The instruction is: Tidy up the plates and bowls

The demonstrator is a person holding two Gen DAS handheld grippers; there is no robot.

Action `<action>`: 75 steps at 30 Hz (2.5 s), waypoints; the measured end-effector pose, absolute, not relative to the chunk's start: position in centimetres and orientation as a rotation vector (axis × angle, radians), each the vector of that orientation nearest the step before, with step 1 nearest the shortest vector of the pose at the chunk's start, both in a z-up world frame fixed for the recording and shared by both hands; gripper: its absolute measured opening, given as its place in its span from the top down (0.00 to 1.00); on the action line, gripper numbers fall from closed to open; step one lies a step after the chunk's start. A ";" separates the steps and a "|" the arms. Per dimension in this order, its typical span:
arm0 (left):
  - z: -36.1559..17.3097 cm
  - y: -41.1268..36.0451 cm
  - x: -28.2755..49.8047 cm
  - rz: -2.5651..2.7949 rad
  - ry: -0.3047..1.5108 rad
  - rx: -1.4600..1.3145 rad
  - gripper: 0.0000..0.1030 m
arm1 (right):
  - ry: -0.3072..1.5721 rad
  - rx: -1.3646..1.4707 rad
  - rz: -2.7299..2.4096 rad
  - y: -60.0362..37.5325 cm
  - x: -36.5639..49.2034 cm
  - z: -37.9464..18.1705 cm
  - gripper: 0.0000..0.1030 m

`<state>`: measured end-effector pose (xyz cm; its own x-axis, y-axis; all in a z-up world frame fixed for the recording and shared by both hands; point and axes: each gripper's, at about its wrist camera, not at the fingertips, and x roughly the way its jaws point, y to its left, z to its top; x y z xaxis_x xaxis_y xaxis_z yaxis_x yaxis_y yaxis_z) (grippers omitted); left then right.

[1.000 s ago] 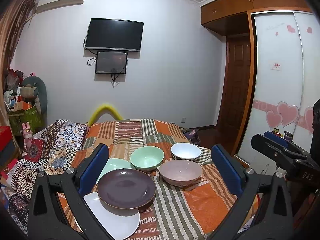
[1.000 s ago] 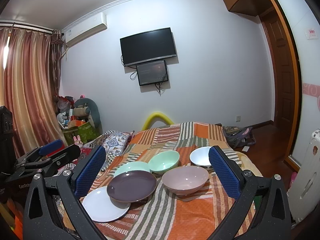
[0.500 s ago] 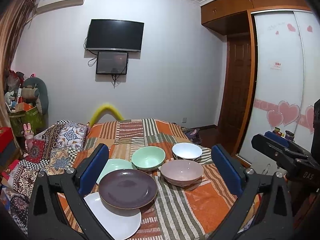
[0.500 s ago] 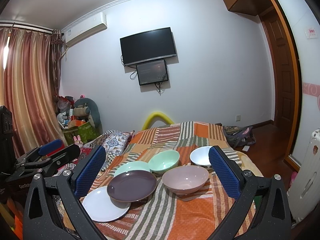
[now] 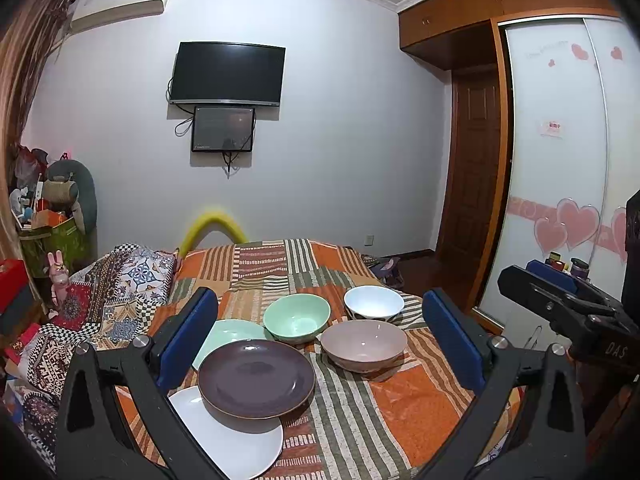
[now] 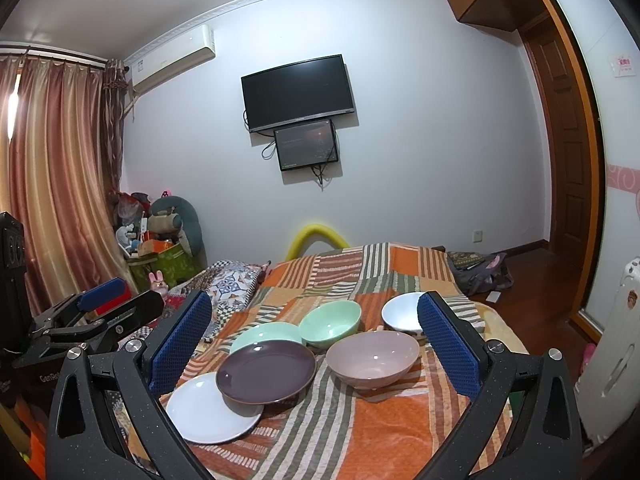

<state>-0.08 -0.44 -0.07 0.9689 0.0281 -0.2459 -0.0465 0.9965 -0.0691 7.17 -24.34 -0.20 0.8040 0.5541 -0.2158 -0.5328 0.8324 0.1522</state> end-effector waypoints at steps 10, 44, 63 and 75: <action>0.1 -0.5 -0.2 0.037 0.244 -0.069 0.00 | 0.257 0.086 0.582 -24.3 7.2 -0.2 0.00; -4.3 4.0 2.7 0.140 0.387 -0.063 0.00 | 0.413 0.052 0.643 -21.2 10.8 -3.8 0.14; -11.0 15.4 10.1 0.202 0.638 -0.212 0.29 | 0.726 -0.025 0.664 -14.8 16.2 -10.6 0.44; -16.7 18.5 16.2 0.187 0.844 -0.236 0.51 | 0.901 -0.049 0.634 -12.2 19.5 -14.7 0.61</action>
<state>16.19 18.51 -16.73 0.6511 0.0695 -0.7558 -0.2557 0.9577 -0.1323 19.47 -12.19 -14.70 0.4525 0.4933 -0.7429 -0.5330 0.8175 0.2182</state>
